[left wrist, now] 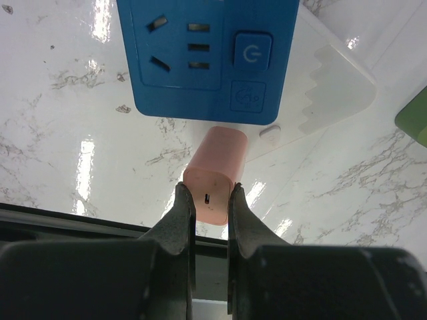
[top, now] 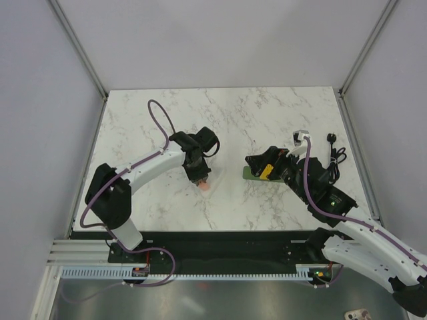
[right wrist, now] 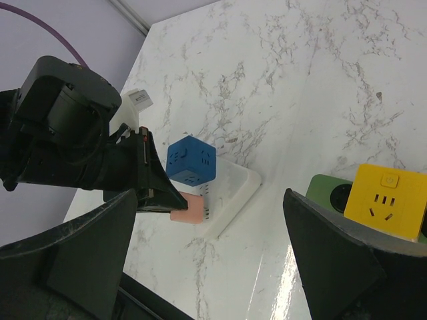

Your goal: Insert the plug

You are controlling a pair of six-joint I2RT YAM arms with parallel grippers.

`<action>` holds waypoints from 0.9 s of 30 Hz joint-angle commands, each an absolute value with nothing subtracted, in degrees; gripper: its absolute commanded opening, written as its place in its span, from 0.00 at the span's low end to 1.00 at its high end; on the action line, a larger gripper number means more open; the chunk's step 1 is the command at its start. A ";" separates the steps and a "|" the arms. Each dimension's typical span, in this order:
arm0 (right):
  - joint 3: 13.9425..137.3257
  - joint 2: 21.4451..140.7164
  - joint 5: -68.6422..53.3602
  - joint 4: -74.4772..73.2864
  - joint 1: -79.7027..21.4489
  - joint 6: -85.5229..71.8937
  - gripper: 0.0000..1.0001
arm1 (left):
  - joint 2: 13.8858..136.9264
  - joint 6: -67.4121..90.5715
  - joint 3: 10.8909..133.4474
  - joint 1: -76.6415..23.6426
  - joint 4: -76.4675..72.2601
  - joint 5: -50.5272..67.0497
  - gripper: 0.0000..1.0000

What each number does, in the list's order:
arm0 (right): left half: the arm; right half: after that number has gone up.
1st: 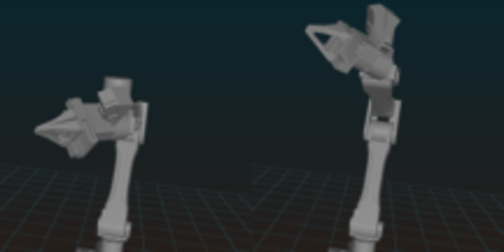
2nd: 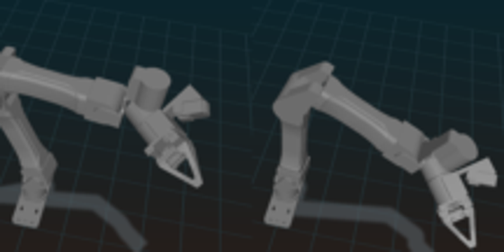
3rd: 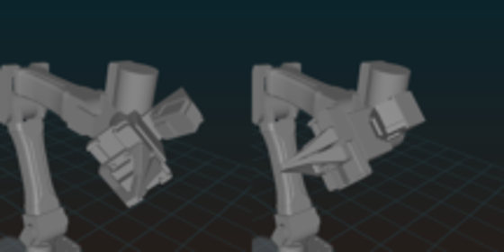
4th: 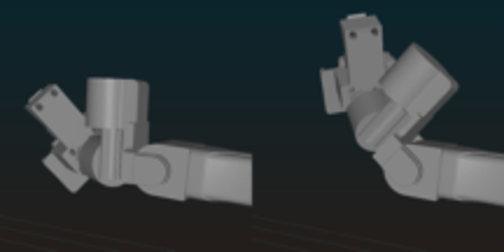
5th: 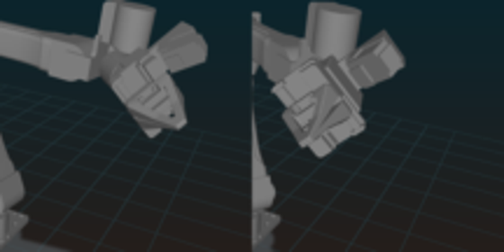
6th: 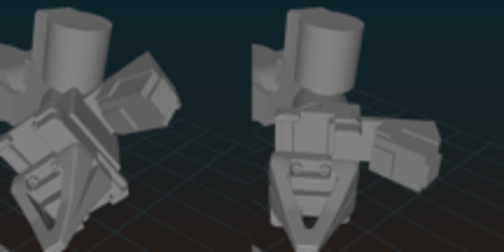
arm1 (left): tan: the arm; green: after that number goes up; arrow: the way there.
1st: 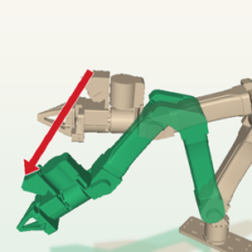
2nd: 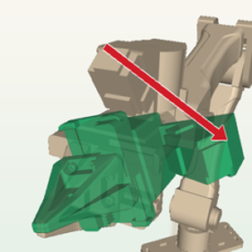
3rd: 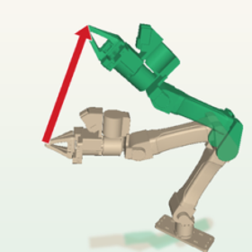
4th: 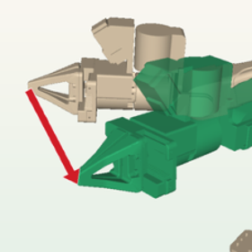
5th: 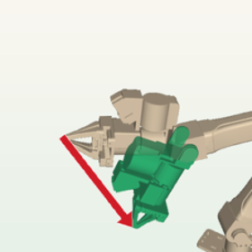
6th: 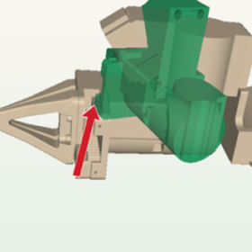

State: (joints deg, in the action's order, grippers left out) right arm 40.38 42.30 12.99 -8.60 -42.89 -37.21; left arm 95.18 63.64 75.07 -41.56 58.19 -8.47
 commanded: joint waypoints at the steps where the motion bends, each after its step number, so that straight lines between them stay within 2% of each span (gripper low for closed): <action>1: 40.69 41.31 13.80 -8.44 -42.72 -36.47 0.98 | 96.24 66.09 76.73 -42.10 58.97 -10.90 0.02; 27: 40.87 40.78 14.76 -9.58 -42.80 -36.65 0.98 | 98.00 70.93 78.22 -43.86 62.48 -11.07 0.02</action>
